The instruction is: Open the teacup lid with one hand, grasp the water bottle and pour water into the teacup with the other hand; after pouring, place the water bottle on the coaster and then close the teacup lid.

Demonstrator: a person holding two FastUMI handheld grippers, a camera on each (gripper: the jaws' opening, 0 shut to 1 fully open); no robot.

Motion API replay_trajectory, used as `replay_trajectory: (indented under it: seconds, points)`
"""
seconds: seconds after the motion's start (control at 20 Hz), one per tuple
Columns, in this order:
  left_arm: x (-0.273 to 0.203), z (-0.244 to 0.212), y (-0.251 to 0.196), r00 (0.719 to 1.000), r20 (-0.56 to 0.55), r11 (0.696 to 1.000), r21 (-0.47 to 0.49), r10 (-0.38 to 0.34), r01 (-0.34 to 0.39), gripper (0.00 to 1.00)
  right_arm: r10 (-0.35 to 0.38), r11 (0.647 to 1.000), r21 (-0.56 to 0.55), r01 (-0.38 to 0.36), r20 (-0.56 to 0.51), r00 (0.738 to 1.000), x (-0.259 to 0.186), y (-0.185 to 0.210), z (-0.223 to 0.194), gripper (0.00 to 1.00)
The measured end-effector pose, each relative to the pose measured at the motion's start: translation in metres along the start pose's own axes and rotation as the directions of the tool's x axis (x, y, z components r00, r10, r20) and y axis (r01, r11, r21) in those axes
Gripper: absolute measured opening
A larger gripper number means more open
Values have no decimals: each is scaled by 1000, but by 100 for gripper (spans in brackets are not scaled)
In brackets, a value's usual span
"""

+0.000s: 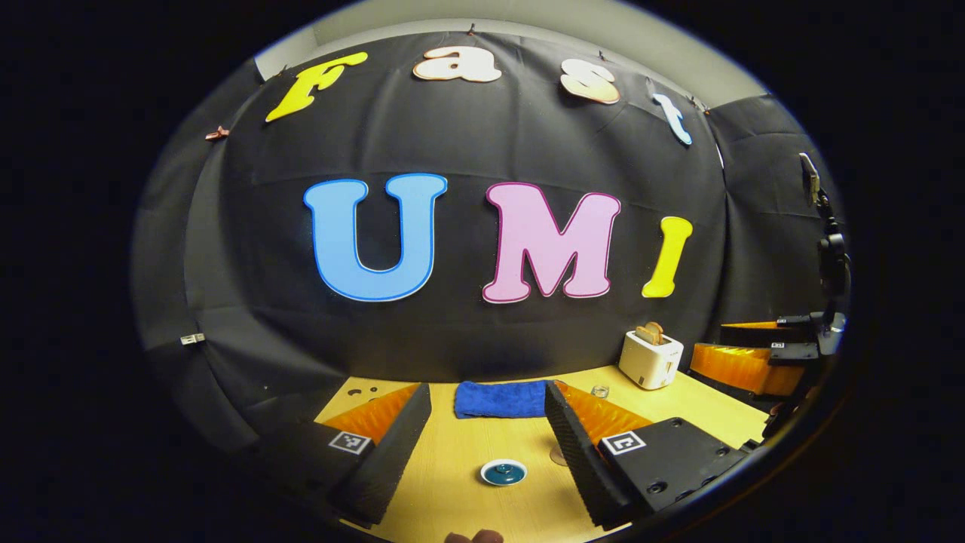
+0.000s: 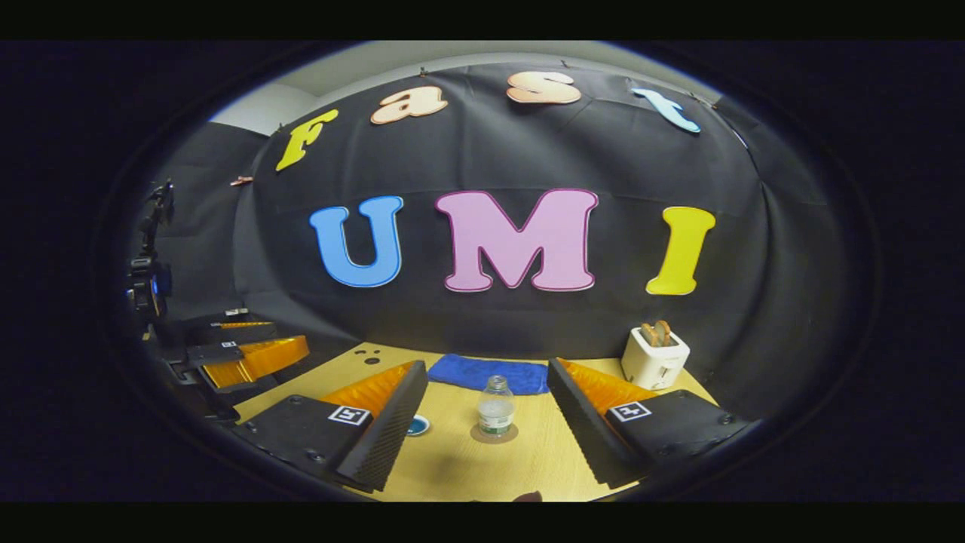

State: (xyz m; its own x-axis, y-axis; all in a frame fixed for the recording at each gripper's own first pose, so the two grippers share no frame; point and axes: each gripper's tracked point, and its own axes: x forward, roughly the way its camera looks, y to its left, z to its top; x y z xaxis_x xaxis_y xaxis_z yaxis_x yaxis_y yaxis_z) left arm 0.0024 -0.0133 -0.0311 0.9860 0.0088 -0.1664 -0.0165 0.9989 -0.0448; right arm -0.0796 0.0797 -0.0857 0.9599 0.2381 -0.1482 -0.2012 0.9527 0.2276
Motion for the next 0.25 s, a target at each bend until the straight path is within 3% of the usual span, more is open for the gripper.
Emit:
replay_trajectory:
  seconds: [0.25]
  points:
    - [-7,7,0,1000,13,1000,14,-3,3,95,-11,1000,-11,11,10,1000,-6,-2,5,98]
